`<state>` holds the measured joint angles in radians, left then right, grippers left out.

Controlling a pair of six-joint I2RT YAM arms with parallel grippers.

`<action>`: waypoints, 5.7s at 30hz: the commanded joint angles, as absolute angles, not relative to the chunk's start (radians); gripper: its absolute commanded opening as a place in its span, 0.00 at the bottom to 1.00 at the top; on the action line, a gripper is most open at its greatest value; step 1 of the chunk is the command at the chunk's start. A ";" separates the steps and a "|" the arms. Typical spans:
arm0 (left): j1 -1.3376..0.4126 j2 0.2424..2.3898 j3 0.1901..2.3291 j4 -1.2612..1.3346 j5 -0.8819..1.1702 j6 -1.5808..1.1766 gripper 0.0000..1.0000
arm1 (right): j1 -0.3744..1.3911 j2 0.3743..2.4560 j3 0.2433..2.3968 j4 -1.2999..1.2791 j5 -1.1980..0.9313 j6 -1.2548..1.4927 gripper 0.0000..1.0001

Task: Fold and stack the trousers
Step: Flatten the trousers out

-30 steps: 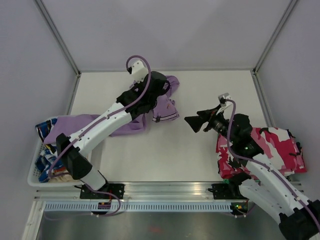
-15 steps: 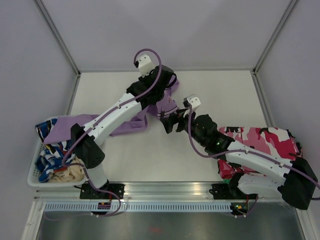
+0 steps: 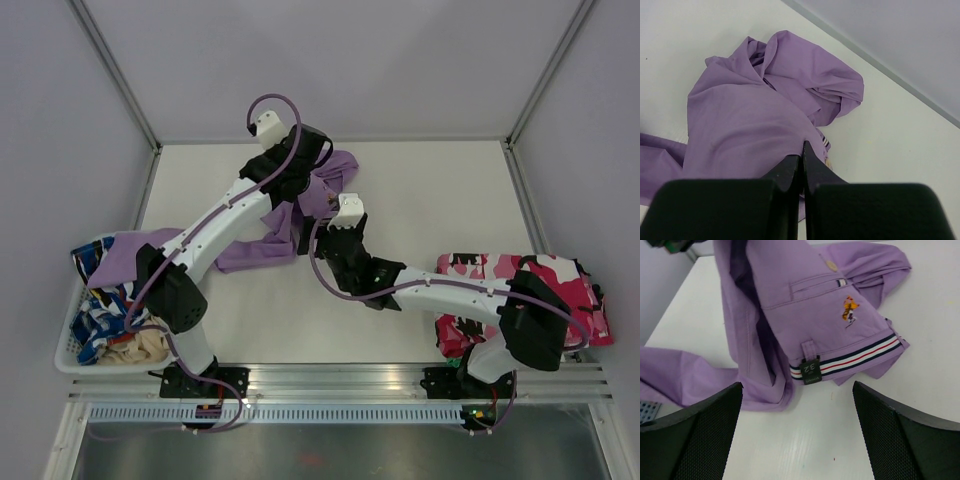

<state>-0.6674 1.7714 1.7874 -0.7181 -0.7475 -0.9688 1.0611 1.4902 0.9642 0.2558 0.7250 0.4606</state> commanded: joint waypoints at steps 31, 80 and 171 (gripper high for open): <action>-0.526 1.631 1.661 -0.706 -0.520 -1.081 0.02 | 1.052 1.913 1.172 0.479 1.003 0.262 0.98; -0.870 1.379 2.144 -0.825 -0.399 -0.688 0.02 | 0.873 0.862 1.306 -0.368 0.198 0.219 0.40; -0.158 1.807 1.238 -0.624 -0.357 -1.154 0.26 | 0.236 1.382 0.910 -0.279 0.255 0.663 0.98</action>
<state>-0.1661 1.7916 1.2438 -0.6758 -0.3378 -1.1820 0.2485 1.3453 0.9318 -0.3672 0.2543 0.6071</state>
